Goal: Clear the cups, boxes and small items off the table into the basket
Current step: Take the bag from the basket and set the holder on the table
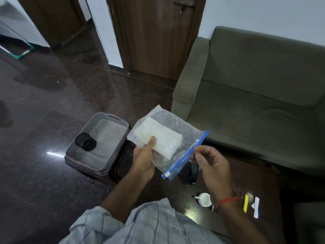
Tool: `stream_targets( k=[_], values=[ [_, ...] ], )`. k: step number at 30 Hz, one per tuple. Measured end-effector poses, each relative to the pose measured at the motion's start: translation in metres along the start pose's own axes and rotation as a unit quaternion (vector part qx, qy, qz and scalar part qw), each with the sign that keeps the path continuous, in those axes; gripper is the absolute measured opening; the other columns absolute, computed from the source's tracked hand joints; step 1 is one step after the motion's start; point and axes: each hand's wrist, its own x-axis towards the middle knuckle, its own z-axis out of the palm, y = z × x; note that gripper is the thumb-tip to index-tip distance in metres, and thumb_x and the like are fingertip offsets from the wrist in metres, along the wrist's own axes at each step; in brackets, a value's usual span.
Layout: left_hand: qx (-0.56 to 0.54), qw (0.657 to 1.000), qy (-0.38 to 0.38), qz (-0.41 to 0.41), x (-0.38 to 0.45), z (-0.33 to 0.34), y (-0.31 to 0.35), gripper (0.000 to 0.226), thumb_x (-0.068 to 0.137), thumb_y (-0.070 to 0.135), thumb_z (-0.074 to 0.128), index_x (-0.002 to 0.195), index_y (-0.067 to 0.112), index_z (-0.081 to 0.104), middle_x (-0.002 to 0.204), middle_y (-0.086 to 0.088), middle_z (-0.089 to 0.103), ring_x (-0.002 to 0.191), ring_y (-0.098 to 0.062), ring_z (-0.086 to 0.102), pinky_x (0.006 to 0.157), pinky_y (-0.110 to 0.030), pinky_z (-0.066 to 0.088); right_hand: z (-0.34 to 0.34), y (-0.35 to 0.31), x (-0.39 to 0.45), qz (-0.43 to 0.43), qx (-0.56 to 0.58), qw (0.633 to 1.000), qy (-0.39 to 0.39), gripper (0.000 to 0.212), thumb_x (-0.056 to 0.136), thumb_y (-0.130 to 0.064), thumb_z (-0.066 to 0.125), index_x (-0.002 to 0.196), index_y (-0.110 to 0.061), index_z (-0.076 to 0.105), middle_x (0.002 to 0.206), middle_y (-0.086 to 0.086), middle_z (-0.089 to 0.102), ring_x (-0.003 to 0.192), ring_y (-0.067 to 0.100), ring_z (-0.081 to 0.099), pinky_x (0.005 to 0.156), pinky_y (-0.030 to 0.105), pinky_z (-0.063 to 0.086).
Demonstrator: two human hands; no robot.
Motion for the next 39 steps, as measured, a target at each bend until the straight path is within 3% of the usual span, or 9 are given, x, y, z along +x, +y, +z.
stream_targets(
  k=[4, 10, 14, 19, 22, 26, 31, 34, 39],
  values=[
    [-0.017, 1.0, 0.02, -0.012, -0.002, 0.002, -0.007, 0.026, 0.097, 0.017, 0.07, 0.122, 0.012, 0.068, 0.114, -0.008, 0.079, 0.102, -0.025, 0.078, 0.084, -0.048, 0.064, -0.001, 0.005, -0.003, 0.089, 0.138, 0.986, -0.003, 0.019, 0.09, 0.016, 0.058, 0.088, -0.002, 0.063, 0.085, 0.014, 0.078, 0.075, 0.024, 0.076, 0.067, 0.024, 0.061],
    [0.014, 1.0, 0.013, -0.015, -0.01, 0.007, -0.017, 0.026, 0.098, 0.019, 0.069, 0.121, 0.008, 0.068, 0.113, -0.01, 0.079, 0.095, -0.022, 0.079, 0.067, -0.037, 0.065, 0.01, 0.014, -0.003, 0.068, 0.05, 0.996, -0.025, 0.029, 0.088, 0.006, 0.067, 0.107, -0.016, 0.074, 0.098, -0.001, 0.08, 0.09, 0.012, 0.076, 0.071, 0.022, 0.06],
    [0.03, 0.998, -0.044, -0.033, -0.022, 0.009, -0.022, 0.037, 0.101, 0.021, 0.062, 0.133, 0.002, 0.062, 0.127, -0.02, 0.071, 0.115, -0.034, 0.071, 0.095, -0.051, 0.06, 0.014, 0.018, 0.006, 0.064, 0.054, 0.996, -0.029, 0.031, 0.08, -0.011, 0.083, 0.104, -0.025, 0.071, 0.099, -0.011, 0.079, 0.091, 0.004, 0.075, 0.067, 0.015, 0.057],
    [0.018, 0.991, -0.126, -0.051, -0.024, 0.0, -0.023, 0.045, 0.108, 0.024, 0.049, 0.147, 0.002, 0.049, 0.14, -0.024, 0.062, 0.13, -0.043, 0.06, 0.107, -0.056, 0.051, 0.024, 0.028, 0.009, 0.128, 0.039, 0.991, -0.02, 0.057, 0.073, -0.029, 0.088, 0.121, -0.016, 0.061, 0.113, 0.007, 0.075, 0.101, 0.021, 0.074, 0.083, 0.04, 0.062],
    [0.019, 0.991, -0.117, -0.058, -0.023, -0.004, -0.02, 0.048, 0.105, 0.03, 0.052, 0.145, 0.003, 0.051, 0.135, -0.022, 0.067, 0.125, -0.04, 0.065, 0.096, -0.046, 0.06, 0.031, 0.034, 0.01, 0.15, 0.044, 0.987, -0.02, 0.058, 0.075, -0.03, 0.087, 0.124, -0.012, 0.061, 0.112, 0.01, 0.075, 0.097, 0.021, 0.075, 0.077, 0.035, 0.061],
    [0.049, 0.988, -0.125, -0.081, -0.014, -0.015, -0.014, 0.051, 0.106, 0.034, 0.052, 0.145, 0.001, 0.052, 0.137, -0.021, 0.066, 0.129, -0.037, 0.063, 0.113, -0.054, 0.046, 0.044, 0.038, 0.017, 0.19, 0.109, 0.974, -0.049, 0.045, 0.078, -0.018, 0.084, 0.12, -0.011, 0.067, 0.109, 0.012, 0.077, 0.1, 0.03, 0.075, 0.086, 0.046, 0.06],
    [0.116, 0.967, -0.188, -0.126, -0.001, -0.033, -0.015, 0.051, 0.103, 0.034, 0.058, 0.146, 0.006, 0.053, 0.139, -0.014, 0.066, 0.132, -0.031, 0.062, 0.116, -0.051, 0.045, 0.052, 0.045, 0.028, 0.238, 0.146, 0.96, -0.014, 0.03, 0.098, -0.001, 0.053, 0.091, -0.03, 0.055, 0.065, -0.028, 0.072, 0.064, -0.006, 0.072, 0.057, 0.015, 0.058],
    [0.147, 0.962, -0.183, -0.136, 0.01, -0.042, -0.012, 0.051, 0.102, 0.046, 0.059, 0.142, 0.014, 0.059, 0.137, -0.008, 0.069, 0.128, -0.027, 0.065, 0.112, -0.051, 0.048, 0.058, 0.047, 0.031, 0.277, 0.167, 0.946, 0.015, 0.02, 0.103, -0.004, 0.045, 0.105, -0.013, 0.062, 0.075, -0.001, 0.074, 0.068, 0.015, 0.071, 0.053, 0.019, 0.059],
    [0.165, 0.971, -0.127, -0.116, 0.041, -0.061, 0.001, 0.056, 0.094, 0.06, 0.061, 0.136, 0.024, 0.063, 0.13, -0.003, 0.073, 0.118, -0.026, 0.072, 0.093, -0.043, 0.061, 0.068, 0.049, 0.029, 0.231, 0.104, 0.967, -0.009, 0.03, 0.088, 0.008, 0.067, 0.096, -0.021, 0.072, 0.102, 0.008, 0.077, 0.102, 0.028, 0.073, 0.092, 0.047, 0.058]
  ],
)
